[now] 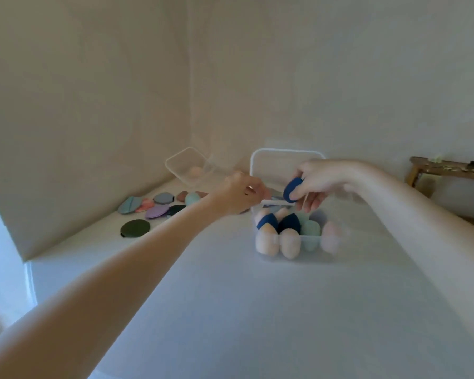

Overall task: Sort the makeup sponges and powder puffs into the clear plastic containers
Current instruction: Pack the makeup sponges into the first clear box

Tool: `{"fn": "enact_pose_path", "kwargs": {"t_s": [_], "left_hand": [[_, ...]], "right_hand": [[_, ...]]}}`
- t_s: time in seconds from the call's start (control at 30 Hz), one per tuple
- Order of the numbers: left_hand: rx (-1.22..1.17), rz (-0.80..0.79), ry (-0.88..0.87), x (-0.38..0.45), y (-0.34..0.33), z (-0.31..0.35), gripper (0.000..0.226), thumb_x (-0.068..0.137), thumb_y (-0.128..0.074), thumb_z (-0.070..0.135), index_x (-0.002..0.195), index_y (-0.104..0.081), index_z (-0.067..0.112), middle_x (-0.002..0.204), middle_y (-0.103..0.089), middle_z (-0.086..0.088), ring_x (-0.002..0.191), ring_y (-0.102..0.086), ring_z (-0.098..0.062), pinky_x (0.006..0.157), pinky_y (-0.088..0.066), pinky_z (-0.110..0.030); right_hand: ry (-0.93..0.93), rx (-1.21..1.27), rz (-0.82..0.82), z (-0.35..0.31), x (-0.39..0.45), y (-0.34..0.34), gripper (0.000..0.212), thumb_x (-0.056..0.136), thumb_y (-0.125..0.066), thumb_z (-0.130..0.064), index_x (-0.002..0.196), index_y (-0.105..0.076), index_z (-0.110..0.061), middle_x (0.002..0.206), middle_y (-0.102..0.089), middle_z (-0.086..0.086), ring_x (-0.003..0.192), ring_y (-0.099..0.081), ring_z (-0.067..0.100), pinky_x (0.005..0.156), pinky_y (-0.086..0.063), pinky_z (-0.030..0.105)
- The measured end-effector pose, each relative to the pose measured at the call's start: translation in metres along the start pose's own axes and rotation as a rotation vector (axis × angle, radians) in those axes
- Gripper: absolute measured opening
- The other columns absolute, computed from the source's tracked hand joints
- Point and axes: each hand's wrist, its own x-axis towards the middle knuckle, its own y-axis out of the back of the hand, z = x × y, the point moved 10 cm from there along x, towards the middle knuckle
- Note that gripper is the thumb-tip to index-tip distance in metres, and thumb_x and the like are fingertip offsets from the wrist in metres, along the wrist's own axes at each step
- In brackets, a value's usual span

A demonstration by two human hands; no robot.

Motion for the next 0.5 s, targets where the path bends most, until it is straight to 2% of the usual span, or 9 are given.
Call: {"fn": "enact_pose_path", "kwargs": {"t_s": [0.1,0.17,0.23,0.3,0.37,0.43,0.5], "left_hand": [[0.044,-0.182,-0.091,0.003,-0.033,0.026,0.022,0.088,-0.055,0.011,0.101,-0.070,0.020,0.094,-0.062,0.012,0.099,-0.060,-0.010,0.090,-0.048,-0.017],[0.110,-0.301,-0.108,-0.001,-0.051,0.034,0.022,0.090,-0.055,0.016,0.105,-0.069,0.022,0.104,-0.061,0.011,0.103,-0.055,-0.006,0.089,-0.042,-0.014],[0.150,-0.387,-0.114,-0.005,-0.066,0.035,0.021,0.090,-0.056,0.020,0.107,-0.068,0.024,0.116,-0.060,0.006,0.106,-0.053,-0.008,0.093,-0.043,-0.020],[0.196,-0.419,-0.109,-0.007,-0.074,0.031,0.020,0.089,-0.058,0.026,0.106,-0.068,0.026,0.119,-0.057,0.004,0.107,-0.054,-0.012,0.098,-0.044,-0.026],[0.245,-0.415,-0.091,-0.007,-0.076,0.027,0.020,0.087,-0.059,0.033,0.105,-0.067,0.030,0.119,-0.054,0.006,0.108,-0.054,-0.014,0.100,-0.045,-0.034],[0.269,-0.416,-0.078,-0.006,-0.077,0.026,0.020,0.086,-0.059,0.038,0.103,-0.067,0.032,0.120,-0.052,0.008,0.109,-0.054,-0.015,0.099,-0.046,-0.038],[0.303,-0.429,-0.076,-0.004,-0.078,0.025,0.020,0.086,-0.059,0.040,0.102,-0.067,0.032,0.119,-0.051,0.008,0.109,-0.055,-0.016,0.098,-0.047,-0.039]], "right_hand": [[-0.071,-0.027,-0.136,0.034,-0.016,-0.012,0.019,0.091,-0.055,0.001,0.110,-0.055,0.001,0.094,-0.065,0.017,0.086,-0.064,0.029,0.083,-0.054,0.036],[-0.085,-0.017,-0.193,0.045,-0.018,-0.021,0.021,0.091,-0.054,0.003,0.112,-0.059,0.002,0.098,-0.063,0.015,0.088,-0.063,0.027,0.090,-0.052,0.036],[-0.087,-0.013,-0.212,0.049,-0.016,-0.026,0.020,0.091,-0.053,0.003,0.109,-0.062,0.001,0.097,-0.064,0.013,0.083,-0.064,0.023,0.087,-0.053,0.030],[-0.089,-0.034,-0.215,0.051,-0.012,-0.028,0.017,0.090,-0.055,0.003,0.104,-0.063,-0.001,0.094,-0.065,0.011,0.076,-0.064,0.019,0.083,-0.053,0.026],[-0.094,-0.103,-0.230,0.050,-0.008,-0.033,0.021,0.088,-0.059,0.002,0.107,-0.065,-0.002,0.096,-0.064,0.011,0.072,-0.063,0.015,0.080,-0.053,0.024],[-0.104,-0.202,-0.243,0.050,-0.003,-0.039,0.027,0.083,-0.067,-0.003,0.110,-0.066,-0.005,0.097,-0.064,0.008,0.074,-0.063,0.016,0.076,-0.053,0.024],[-0.102,-0.340,-0.220,0.052,0.005,-0.043,0.032,0.078,-0.074,-0.015,0.109,-0.067,-0.011,0.098,-0.063,0.003,0.084,-0.064,0.021,0.074,-0.053,0.024]]}}
